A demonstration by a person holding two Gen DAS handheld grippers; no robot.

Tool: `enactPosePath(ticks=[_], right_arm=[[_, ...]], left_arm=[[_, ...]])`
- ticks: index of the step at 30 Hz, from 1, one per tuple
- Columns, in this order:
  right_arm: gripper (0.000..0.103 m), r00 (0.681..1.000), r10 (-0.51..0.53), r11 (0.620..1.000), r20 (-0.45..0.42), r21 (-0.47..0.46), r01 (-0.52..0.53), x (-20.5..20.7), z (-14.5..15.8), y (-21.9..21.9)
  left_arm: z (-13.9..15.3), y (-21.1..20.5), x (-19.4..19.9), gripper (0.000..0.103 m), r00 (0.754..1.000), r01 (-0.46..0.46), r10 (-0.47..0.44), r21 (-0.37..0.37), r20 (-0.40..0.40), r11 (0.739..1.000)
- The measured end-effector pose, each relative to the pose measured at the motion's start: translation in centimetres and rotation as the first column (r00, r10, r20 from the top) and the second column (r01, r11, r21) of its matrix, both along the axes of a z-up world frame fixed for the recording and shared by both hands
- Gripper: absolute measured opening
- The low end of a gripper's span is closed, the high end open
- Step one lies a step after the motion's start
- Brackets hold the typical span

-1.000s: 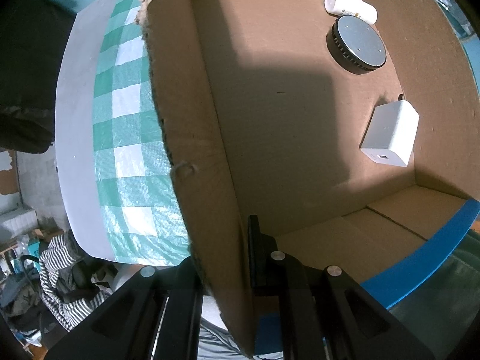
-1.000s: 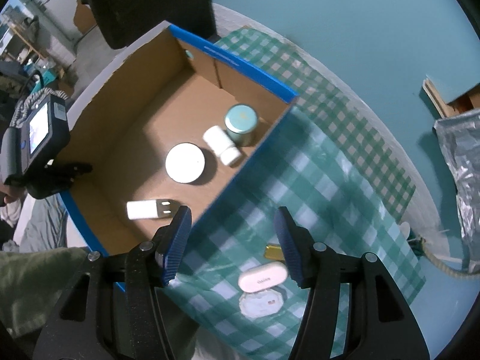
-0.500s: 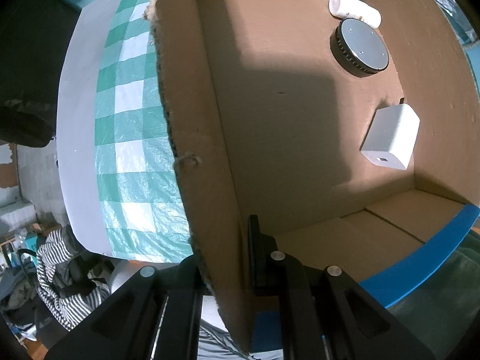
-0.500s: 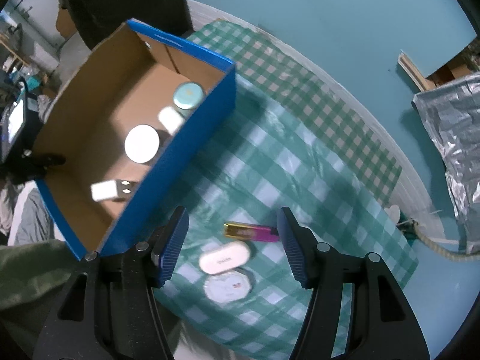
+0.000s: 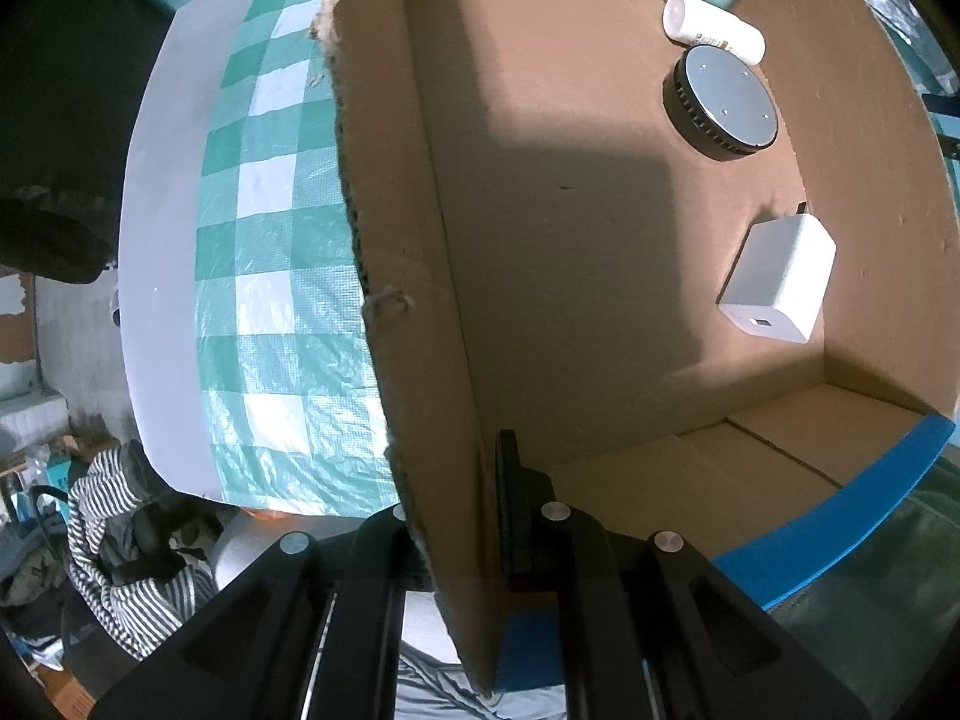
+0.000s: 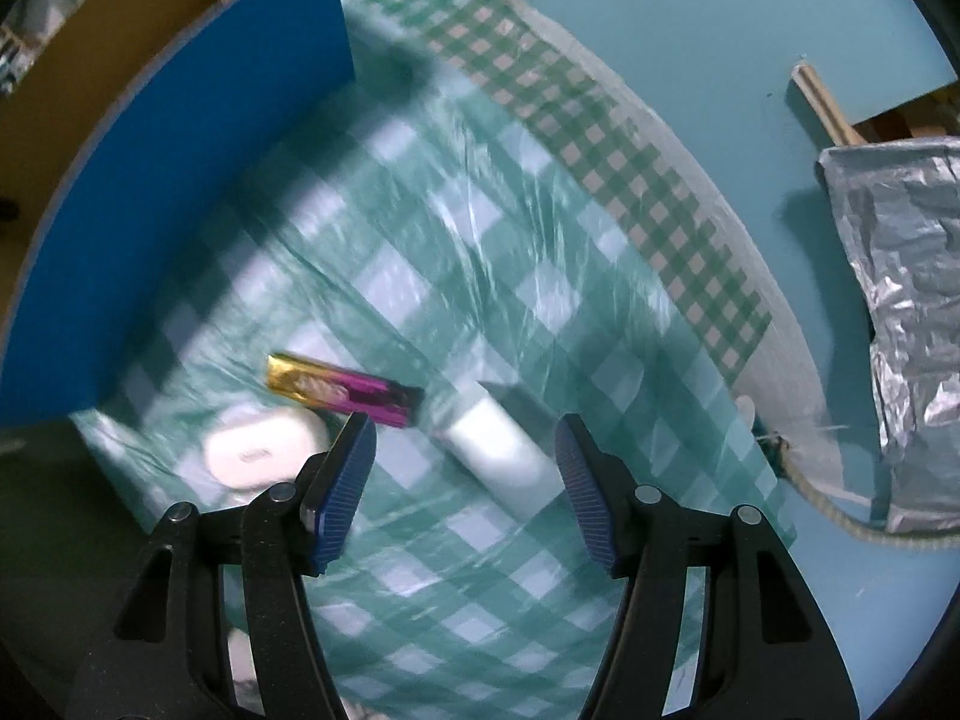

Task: Organize rigid objects
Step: 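Move the right gripper back to the white rectangular block on the table, then grasp the white rectangular block with the right gripper and lift it, then carry the white block into the box and release it beside the tin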

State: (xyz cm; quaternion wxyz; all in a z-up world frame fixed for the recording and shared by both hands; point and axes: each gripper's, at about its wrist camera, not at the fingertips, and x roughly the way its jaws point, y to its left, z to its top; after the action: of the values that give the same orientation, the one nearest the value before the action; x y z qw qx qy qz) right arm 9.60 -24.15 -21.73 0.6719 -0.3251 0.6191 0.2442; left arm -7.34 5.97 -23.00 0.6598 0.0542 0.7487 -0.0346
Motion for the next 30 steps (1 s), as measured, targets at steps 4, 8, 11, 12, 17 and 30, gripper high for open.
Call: enactPosePath(ticks=[4,8,11,12,17,30], right_arm=[[0.062,0.999,0.037,0.998,-0.002,-0.052,-0.037,0.2,-1.8,-0.4],[0.062,0.999,0.05,0.997,-0.019,-0.063,-0.051,0.6,-3.1,-0.7],[0.062,0.999,0.036,0.998,-0.039,-0.057,-0.038,1.1,-3.8,-0.9],[0.062,0.998,0.03,0.998,-0.046,-0.054,-0.033,1.3,-4.1,-1.0],[0.049,0.996,0.001,0.998,-0.089,-0.062,-0.007,1.8,-5.4,-1.5],[0.028,0.945,-0.284,0.956,-0.163,0.029,0.293,4.4,-6.0,-3.3]], left_arm=[[0.1,-0.1,-0.1,0.008,1.0,-0.003,0.003,0.004,-0.001,1.0],[0.3,-0.5,-0.2,0.008,1.0,-0.008,0.008,0.006,-0.001,1.0],[0.3,-0.5,-0.3,0.008,1.0,-0.011,0.011,0.006,0.0,1.0],[0.3,-0.6,-0.3,0.008,1.0,-0.012,0.012,0.006,0.0,1.0],[0.3,-0.4,-0.7,0.008,1.0,-0.018,0.018,0.004,0.001,1.0],[0.1,-0.4,-1.0,0.008,1.0,-0.012,0.012,0.006,0.002,1.0]])
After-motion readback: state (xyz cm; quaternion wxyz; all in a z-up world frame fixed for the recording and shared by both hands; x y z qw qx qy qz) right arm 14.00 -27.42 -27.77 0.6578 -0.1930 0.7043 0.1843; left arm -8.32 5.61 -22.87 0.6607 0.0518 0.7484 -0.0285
